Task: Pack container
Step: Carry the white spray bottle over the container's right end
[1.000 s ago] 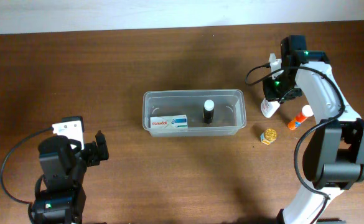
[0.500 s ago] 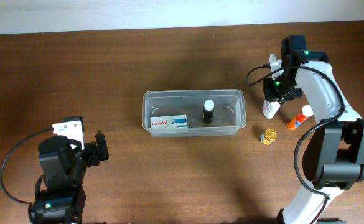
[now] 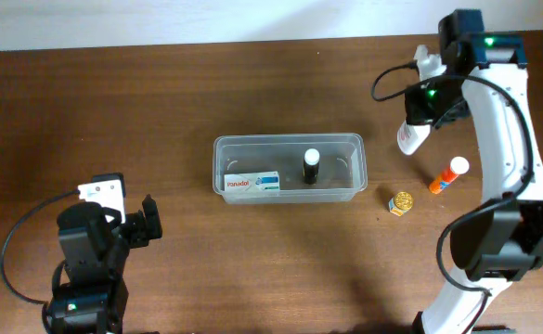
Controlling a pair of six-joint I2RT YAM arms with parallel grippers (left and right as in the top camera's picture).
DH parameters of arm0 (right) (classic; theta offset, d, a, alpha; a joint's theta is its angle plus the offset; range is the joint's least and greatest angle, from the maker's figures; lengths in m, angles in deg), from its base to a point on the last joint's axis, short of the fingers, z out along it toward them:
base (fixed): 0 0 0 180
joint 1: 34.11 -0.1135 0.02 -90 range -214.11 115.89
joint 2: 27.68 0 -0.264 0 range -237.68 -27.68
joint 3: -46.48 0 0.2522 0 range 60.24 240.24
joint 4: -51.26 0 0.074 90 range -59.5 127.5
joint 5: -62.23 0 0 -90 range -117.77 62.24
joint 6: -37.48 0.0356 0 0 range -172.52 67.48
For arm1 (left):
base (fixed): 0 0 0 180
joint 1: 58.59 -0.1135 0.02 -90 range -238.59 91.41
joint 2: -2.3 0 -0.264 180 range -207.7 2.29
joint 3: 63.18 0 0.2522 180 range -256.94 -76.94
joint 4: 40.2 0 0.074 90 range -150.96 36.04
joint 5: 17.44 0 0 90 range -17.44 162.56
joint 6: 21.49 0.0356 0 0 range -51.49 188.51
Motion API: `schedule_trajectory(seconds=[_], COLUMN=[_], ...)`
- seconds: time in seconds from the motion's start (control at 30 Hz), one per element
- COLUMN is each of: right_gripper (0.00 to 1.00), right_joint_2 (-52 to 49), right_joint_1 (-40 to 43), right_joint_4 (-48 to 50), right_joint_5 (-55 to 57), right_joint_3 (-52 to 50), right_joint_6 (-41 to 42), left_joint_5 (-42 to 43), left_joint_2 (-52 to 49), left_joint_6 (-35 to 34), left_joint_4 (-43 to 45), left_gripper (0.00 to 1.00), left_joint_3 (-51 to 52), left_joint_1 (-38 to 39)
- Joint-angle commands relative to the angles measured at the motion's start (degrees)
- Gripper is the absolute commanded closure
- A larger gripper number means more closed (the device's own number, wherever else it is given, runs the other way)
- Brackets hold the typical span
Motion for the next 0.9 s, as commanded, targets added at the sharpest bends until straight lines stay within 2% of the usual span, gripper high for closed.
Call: schedule_trajectory(seconds=[0.0, 0.13, 0.4, 0.57, 0.87], right_gripper=[0.75, 0.76, 0.77, 0.77, 0.77], right_joint_2=[4.66, 7.17, 8.13, 6.93, 4.42], right_joint_1=[-2.47, -5.18, -13.81, -19.23, -22.18], right_joint_4=[-2.08, -4.44, -4.98, -4.85, -4.87], right_joint_5=[-2.19, -2.27, -2.05, 3.78, 6.01], right_joint_3=[5.92, 9.94, 10.19, 10.16, 10.08], right_joint_6=[1.53, 5.6, 10.16, 14.38, 16.94], left_joint_5=[-0.42, -0.42, -0.42, -0.42, -0.42], left_joint_2=[-0.04, -0.04, -0.04, -0.04, -0.04], left_joint_6=[1.11, 1.11, 1.09, 1.11, 1.11], left_joint_4=[0.04, 0.04, 0.04, 0.04, 0.04], left_gripper=[0.0, 0.0, 0.01, 0.0, 0.01], left_joint_3=[0.07, 0.07, 0.07, 0.07, 0.07], left_joint_1=[0.11, 0.11, 0.11, 0.11, 0.11])
